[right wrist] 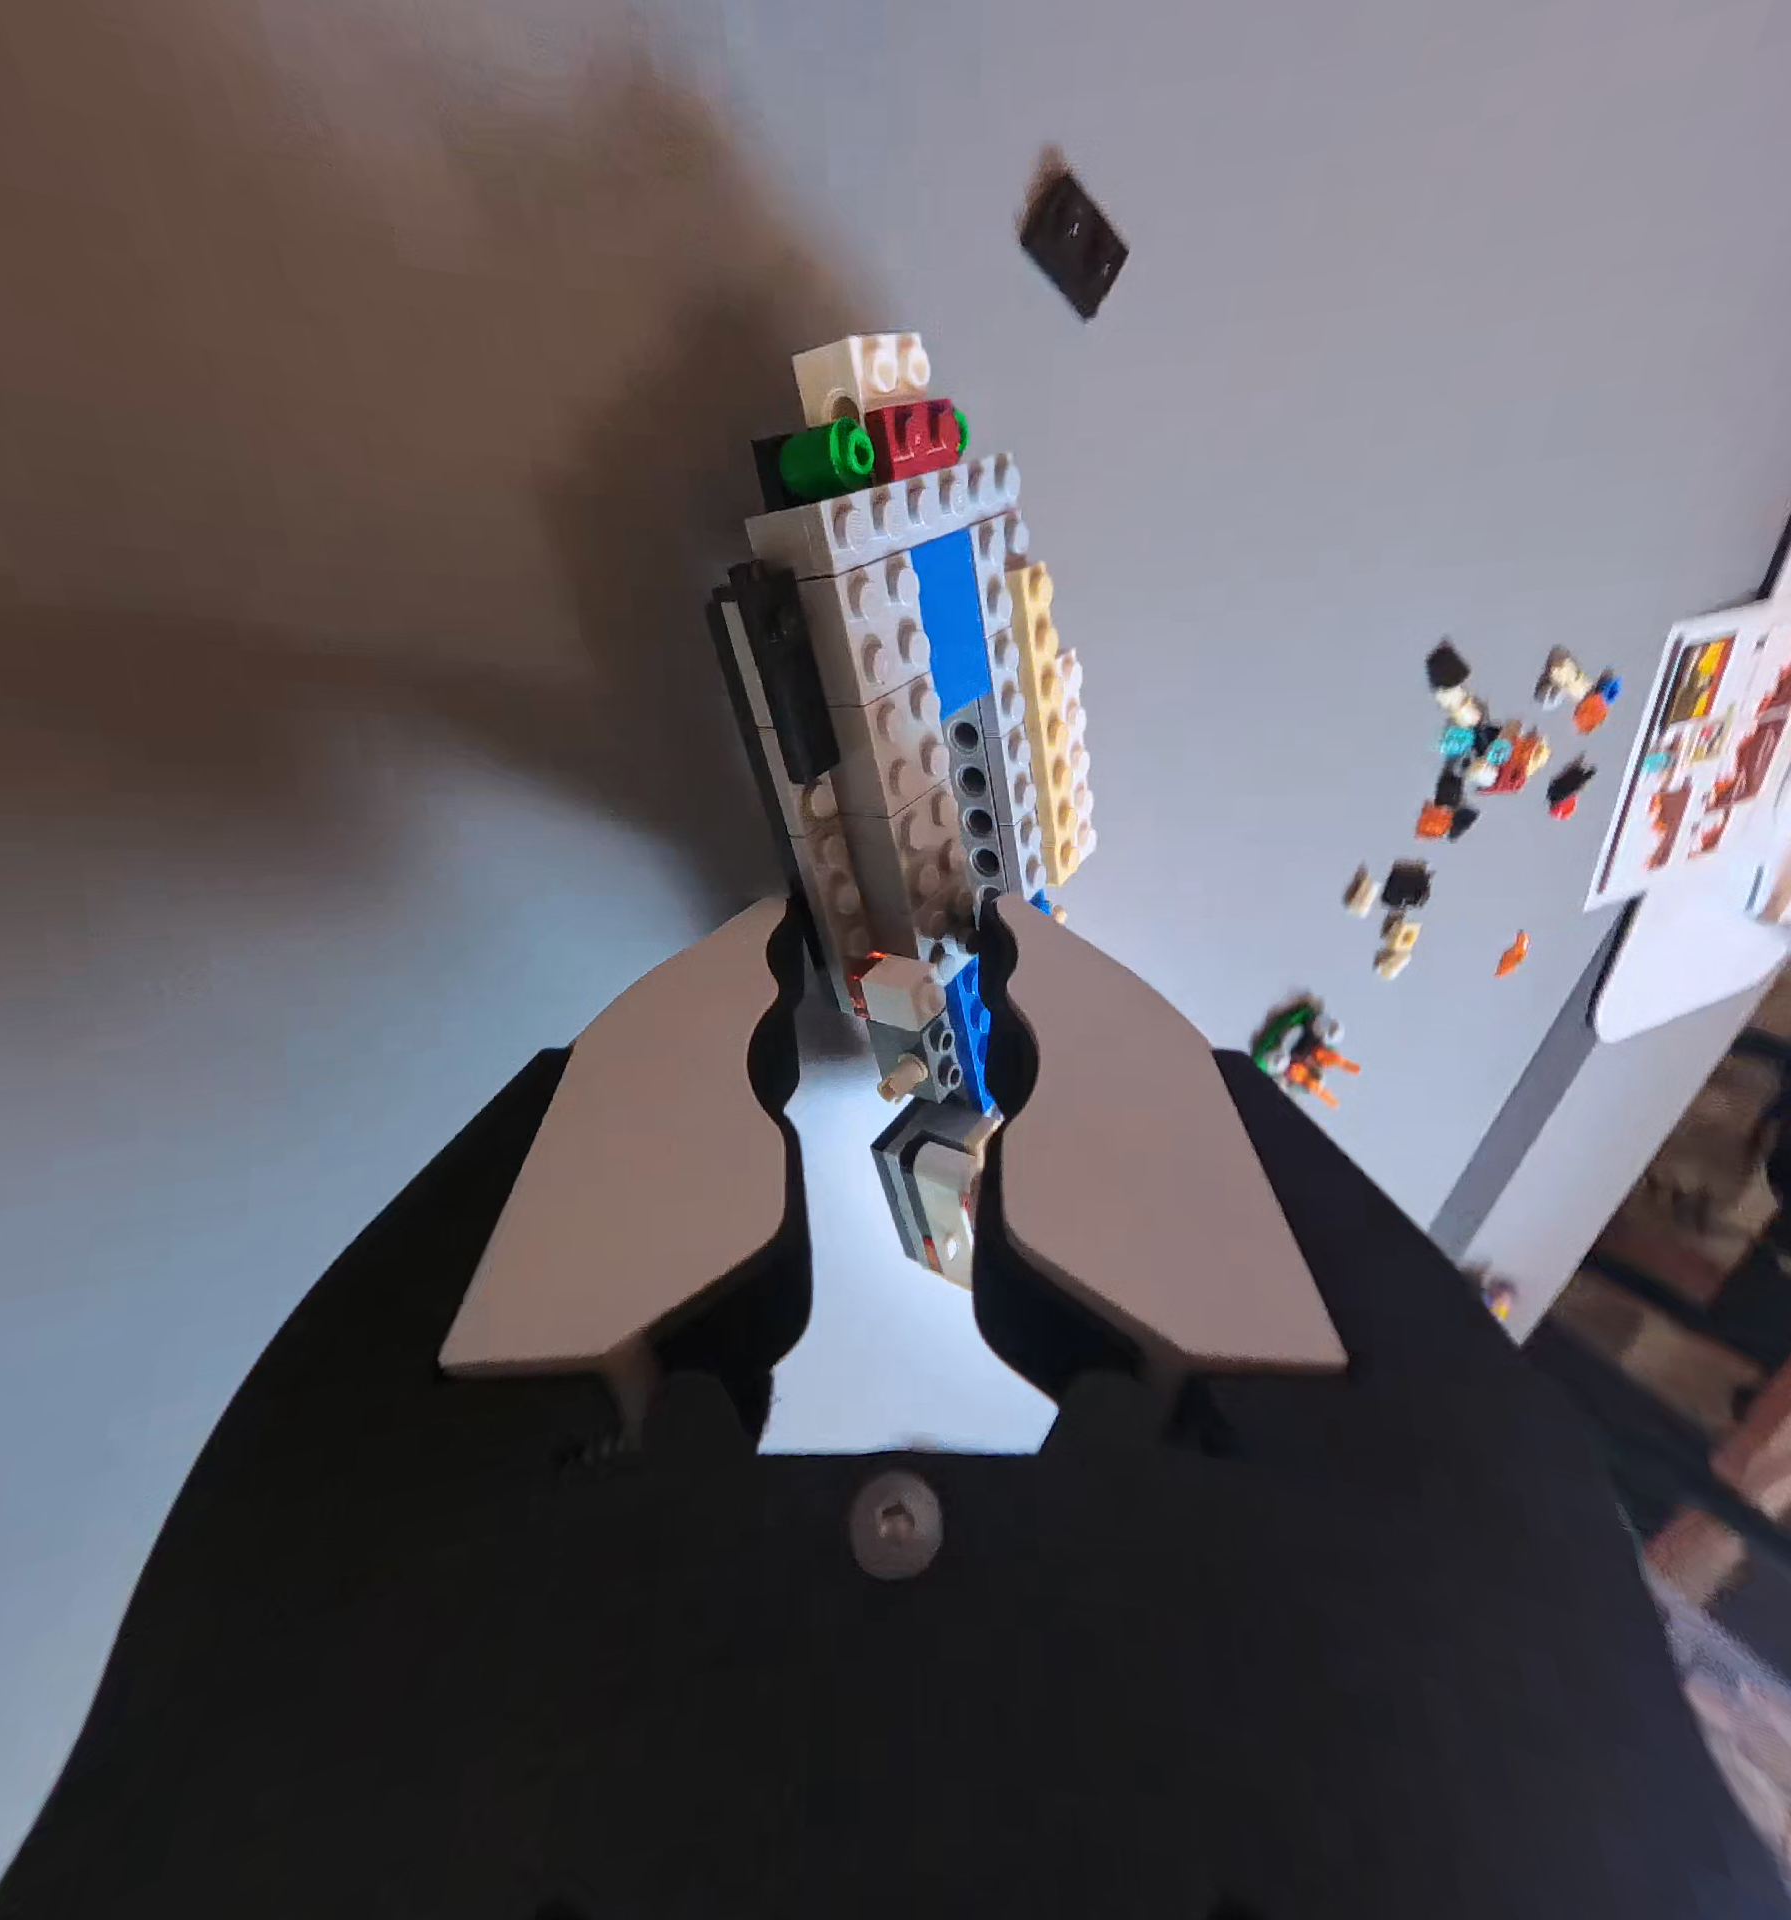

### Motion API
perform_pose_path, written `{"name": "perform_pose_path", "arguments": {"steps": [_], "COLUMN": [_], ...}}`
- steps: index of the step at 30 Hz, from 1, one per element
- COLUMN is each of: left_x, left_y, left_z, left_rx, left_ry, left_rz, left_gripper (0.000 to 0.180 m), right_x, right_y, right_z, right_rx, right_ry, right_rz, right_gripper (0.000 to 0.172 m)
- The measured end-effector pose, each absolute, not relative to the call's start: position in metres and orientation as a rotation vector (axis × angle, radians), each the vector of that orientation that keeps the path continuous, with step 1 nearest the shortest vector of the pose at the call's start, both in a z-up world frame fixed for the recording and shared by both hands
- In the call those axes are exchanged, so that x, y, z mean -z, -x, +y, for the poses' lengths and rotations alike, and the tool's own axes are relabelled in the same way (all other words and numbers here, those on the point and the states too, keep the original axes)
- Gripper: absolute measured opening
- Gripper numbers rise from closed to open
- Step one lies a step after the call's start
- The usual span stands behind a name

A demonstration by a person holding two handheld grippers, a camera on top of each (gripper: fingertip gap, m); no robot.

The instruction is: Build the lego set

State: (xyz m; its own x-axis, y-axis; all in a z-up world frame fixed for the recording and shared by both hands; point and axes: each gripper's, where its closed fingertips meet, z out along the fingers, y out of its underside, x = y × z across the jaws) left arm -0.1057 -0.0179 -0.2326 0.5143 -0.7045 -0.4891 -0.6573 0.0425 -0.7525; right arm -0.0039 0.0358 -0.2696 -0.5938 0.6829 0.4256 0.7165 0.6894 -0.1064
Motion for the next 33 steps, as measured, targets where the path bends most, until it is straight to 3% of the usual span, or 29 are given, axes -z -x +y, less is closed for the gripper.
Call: {"name": "perform_pose_path", "arguments": {"steps": [2,10,17,22,25,29,33], "left_x": [0.236,0.275,0.283,0.285,0.286,0.287,0.287], "left_y": [0.119,0.115,0.106,0.104,0.103,0.103,0.102], "left_z": [-0.017,-0.004,0.002,0.000,-0.002,-0.003,-0.004], "left_rx": [0.095,0.235,0.333,0.396,0.445,0.475,0.473], "left_ry": [1.747,1.962,2.028,2.090,2.142,2.176,2.180], "left_rz": [1.085,1.204,1.363,1.432,1.457,1.467,1.444], "left_gripper": [0.027,0.035,0.033,0.030,0.028,0.027,0.016], "right_x": [0.271,0.276,0.273,0.275,0.282,0.284,0.284], "right_y": [0.000,0.010,0.008,-0.006,-0.007,-0.005,-0.005], "right_z": [0.031,0.012,0.001,0.011,0.015,0.014,0.008], "right_rx": [0.197,0.253,-0.086,-0.282,-0.249,-0.214,-0.229], "right_ry": [1.129,1.235,1.322,1.313,1.292,1.328,1.467], "right_rz": [-2.446,-2.401,-2.448,-2.539,-2.576,-2.559,-2.474], "right_gripper": [0.032,0.033,0.048,0.050,0.046,0.026,0.026]}}
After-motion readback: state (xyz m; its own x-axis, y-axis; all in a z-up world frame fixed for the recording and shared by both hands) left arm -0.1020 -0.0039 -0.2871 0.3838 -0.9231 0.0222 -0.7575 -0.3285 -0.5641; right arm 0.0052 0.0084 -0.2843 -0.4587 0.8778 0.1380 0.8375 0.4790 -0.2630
